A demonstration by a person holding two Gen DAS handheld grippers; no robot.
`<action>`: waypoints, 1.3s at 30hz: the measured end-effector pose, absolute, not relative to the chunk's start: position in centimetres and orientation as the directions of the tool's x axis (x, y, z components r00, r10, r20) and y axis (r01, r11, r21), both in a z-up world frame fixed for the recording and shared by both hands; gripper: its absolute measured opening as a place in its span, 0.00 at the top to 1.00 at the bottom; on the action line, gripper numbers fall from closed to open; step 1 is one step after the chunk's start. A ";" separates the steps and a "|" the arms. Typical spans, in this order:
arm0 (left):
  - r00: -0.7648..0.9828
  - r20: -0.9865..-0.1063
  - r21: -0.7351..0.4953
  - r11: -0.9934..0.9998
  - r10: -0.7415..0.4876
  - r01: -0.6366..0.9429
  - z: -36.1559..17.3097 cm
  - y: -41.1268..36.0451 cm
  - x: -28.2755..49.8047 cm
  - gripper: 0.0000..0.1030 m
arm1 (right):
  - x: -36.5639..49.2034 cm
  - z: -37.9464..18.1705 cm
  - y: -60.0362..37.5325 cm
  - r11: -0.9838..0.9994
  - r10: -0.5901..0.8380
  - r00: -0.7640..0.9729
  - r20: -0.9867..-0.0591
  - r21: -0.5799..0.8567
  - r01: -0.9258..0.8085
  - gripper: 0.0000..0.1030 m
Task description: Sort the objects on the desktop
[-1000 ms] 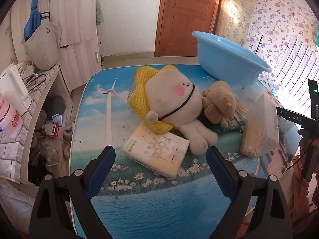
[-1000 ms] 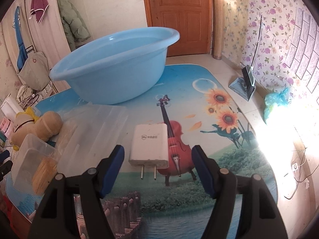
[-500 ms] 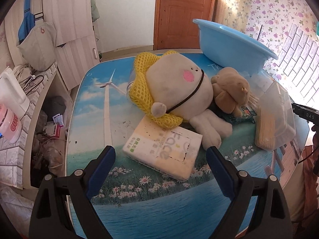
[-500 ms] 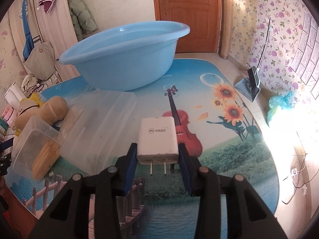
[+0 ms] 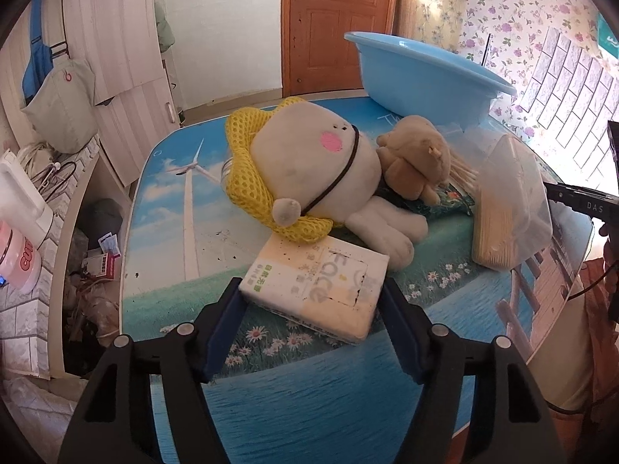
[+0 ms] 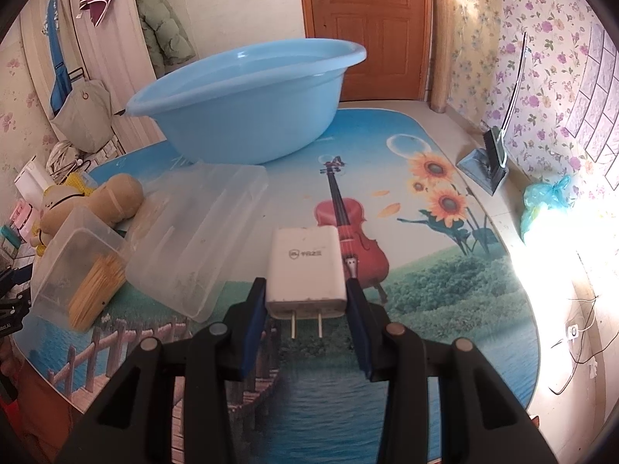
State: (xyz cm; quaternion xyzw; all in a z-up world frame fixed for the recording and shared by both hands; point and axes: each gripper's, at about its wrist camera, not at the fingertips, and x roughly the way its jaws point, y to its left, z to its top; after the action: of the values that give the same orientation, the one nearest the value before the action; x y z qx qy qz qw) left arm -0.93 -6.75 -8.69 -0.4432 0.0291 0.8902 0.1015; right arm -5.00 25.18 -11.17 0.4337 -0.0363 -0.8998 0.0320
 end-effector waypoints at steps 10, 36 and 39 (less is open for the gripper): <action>-0.578 -0.797 -0.027 -0.965 0.178 -0.260 -9.0 -6.3 -1.2 0.22 | -4.6 -11.2 24.4 -0.992 -0.123 -0.614 -0.779 0.094 0.080 0.62; -0.696 -0.675 -0.036 -0.954 0.242 -0.297 -1.6 -3.6 -0.9 0.35 | -4.0 -8.5 24.7 -0.987 -0.157 -0.689 -0.708 0.129 0.093 0.62; -0.702 -0.664 -0.044 -0.951 0.258 -0.308 -1.0 -3.1 -0.8 0.35 | -3.9 -7.7 24.7 -0.986 -0.166 -0.703 -0.692 0.135 0.099 0.62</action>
State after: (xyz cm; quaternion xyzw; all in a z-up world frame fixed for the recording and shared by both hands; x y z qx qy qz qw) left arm -0.83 -3.10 -1.04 -0.3541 0.0351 0.9219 0.1534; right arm -3.91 24.66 -7.70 0.3788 -0.0438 -0.9216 0.0718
